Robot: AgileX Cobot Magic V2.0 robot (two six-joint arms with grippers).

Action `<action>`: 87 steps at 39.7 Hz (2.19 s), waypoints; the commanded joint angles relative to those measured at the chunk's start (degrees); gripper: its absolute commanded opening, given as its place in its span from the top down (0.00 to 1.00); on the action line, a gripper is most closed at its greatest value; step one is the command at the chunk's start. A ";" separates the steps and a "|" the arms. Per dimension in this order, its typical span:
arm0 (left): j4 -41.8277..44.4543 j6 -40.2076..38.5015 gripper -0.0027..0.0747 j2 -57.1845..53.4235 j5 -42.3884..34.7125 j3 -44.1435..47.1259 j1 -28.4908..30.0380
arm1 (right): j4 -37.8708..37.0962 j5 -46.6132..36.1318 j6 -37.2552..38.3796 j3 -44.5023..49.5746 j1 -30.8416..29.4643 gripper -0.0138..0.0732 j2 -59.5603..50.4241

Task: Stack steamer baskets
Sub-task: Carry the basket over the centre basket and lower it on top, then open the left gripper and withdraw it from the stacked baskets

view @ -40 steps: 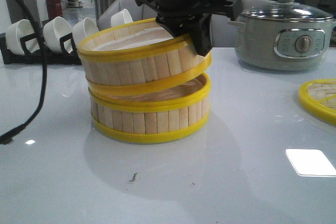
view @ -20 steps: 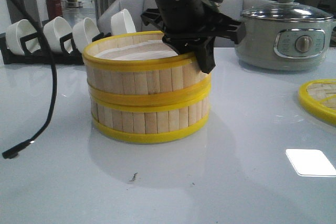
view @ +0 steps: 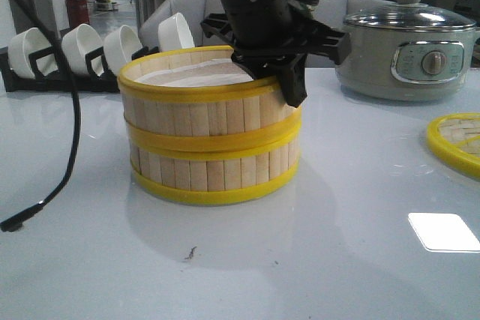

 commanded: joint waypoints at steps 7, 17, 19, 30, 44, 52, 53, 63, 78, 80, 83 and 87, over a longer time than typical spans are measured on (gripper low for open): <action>0.00 0.34 0.63 -3.50 -2.80 -2.13 -0.29 | -0.11 -4.28 0.03 -2.32 -0.25 0.35 -0.56; 0.00 0.24 0.50 -3.50 -2.80 -2.46 -0.29 | -0.11 -3.89 0.03 -2.32 -0.25 0.35 -0.56; 0.00 0.15 0.50 -3.63 -2.68 -2.89 -0.29 | -0.11 -3.83 0.03 -2.32 -0.25 0.35 -0.56; 0.00 -0.36 0.50 -3.87 1.65 -12.54 -0.29 | -0.11 -3.83 0.03 -2.32 -0.25 0.35 -0.56; 0.00 -0.93 0.86 -5.12 7.15 -25.60 0.22 | -0.11 -4.06 0.03 -2.32 -0.25 0.35 -0.40; 0.00 -0.93 0.85 -10.93 6.41 -27.71 5.44 | -0.11 -4.12 0.03 -2.32 -0.25 0.35 -0.39; 0.00 -0.93 0.85 -11.72 6.60 -27.71 6.31 | -0.11 -4.12 0.03 -2.32 -0.25 0.35 -0.39; 0.00 -0.93 0.85 -23.73 7.99 -27.13 18.22 | -0.11 -4.46 0.03 -2.32 0.35 0.35 -0.39; 0.00 -0.93 0.85 -46.22 2.54 -5.96 29.10 | 0.68 -4.83 0.03 -2.32 2.35 0.35 -0.39; 0.00 -0.93 0.85 -49.76 0.32 -0.82 29.68 | 0.98 -4.83 0.03 -2.32 2.35 0.35 -0.39; 0.42 -0.93 0.85 -55.12 -3.66 7.89 29.70 | 1.20 -4.83 0.03 -2.32 2.35 0.35 -0.39; 0.42 -1.35 0.85 -63.09 -8.63 19.03 29.70 | 1.26 -4.83 0.03 -2.32 2.35 0.35 -0.39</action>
